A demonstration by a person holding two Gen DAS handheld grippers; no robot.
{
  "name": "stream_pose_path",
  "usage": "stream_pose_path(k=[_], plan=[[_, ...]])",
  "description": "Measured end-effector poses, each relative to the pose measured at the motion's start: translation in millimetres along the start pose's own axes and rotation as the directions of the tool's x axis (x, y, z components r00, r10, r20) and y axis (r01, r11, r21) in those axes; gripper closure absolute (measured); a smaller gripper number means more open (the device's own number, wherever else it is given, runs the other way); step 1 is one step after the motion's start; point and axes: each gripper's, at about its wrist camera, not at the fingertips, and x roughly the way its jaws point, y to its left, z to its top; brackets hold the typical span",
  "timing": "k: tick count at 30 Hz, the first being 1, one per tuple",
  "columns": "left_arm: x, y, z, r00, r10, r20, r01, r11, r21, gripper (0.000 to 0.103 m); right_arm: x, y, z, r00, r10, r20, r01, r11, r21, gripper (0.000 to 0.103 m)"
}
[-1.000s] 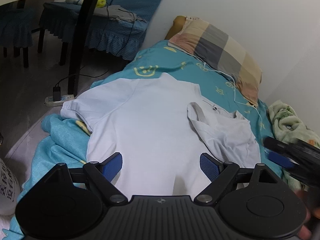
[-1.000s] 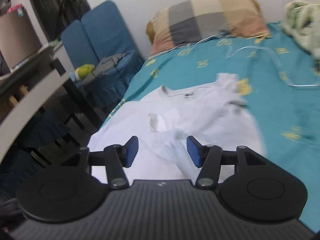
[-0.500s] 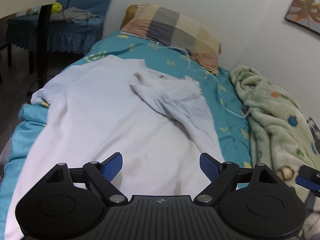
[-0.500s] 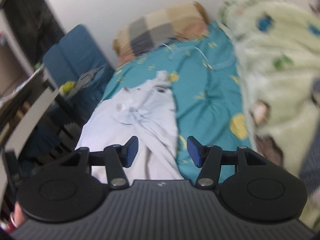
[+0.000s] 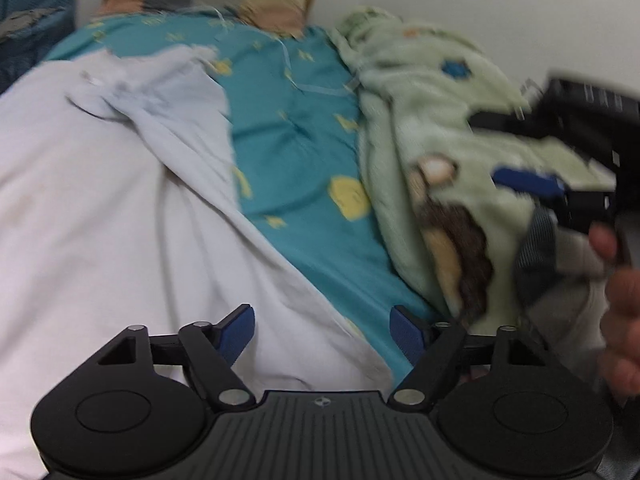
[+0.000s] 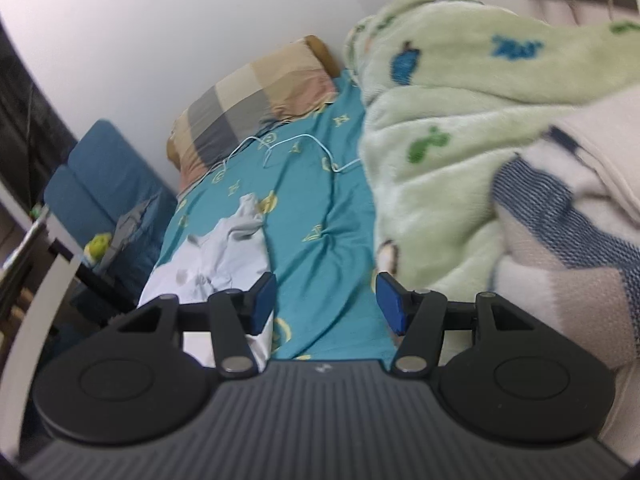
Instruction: Fold clothes
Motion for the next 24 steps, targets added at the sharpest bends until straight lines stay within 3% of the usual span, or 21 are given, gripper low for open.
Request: stream_pose_path(k=[3, 13, 14, 15, 17, 24], plan=[[17, -15, -12, 0.999, -0.009, -0.041, 0.011, 0.999, 0.049, 0.037, 5, -9, 1, 1.0, 0.016, -0.016, -0.015, 0.999, 0.045, 0.045], [16, -18, -33, 0.99, -0.005, -0.143, 0.029, 0.986, 0.165, 0.053, 12, -11, -1, 0.998, 0.039, -0.05, -0.036, 0.998, 0.059, 0.045], [12, -16, -34, 0.989, -0.01, -0.146, 0.035, 0.986, 0.166, 0.062, 13, -11, -2, 0.998, 0.04, -0.054, -0.036, 0.997, 0.061, 0.045], [6, -13, -34, 0.99, -0.02, -0.141, 0.043, 0.986, 0.162, 0.079, 14, -11, -2, 0.998, 0.038, -0.058, -0.035, 0.998, 0.06, 0.045], [-7, -9, -33, 0.991, -0.038, -0.131, 0.058, 0.986, 0.155, 0.098, 16, -9, -3, 0.998, 0.027, -0.064, -0.024, 0.998, 0.051, 0.045], [-56, 10, -31, 0.992, -0.099, -0.083, 0.11, 0.986, 0.128, 0.1, 18, -5, -5, 0.996, 0.023, -0.084, -0.021, 0.999, 0.034, 0.045]])
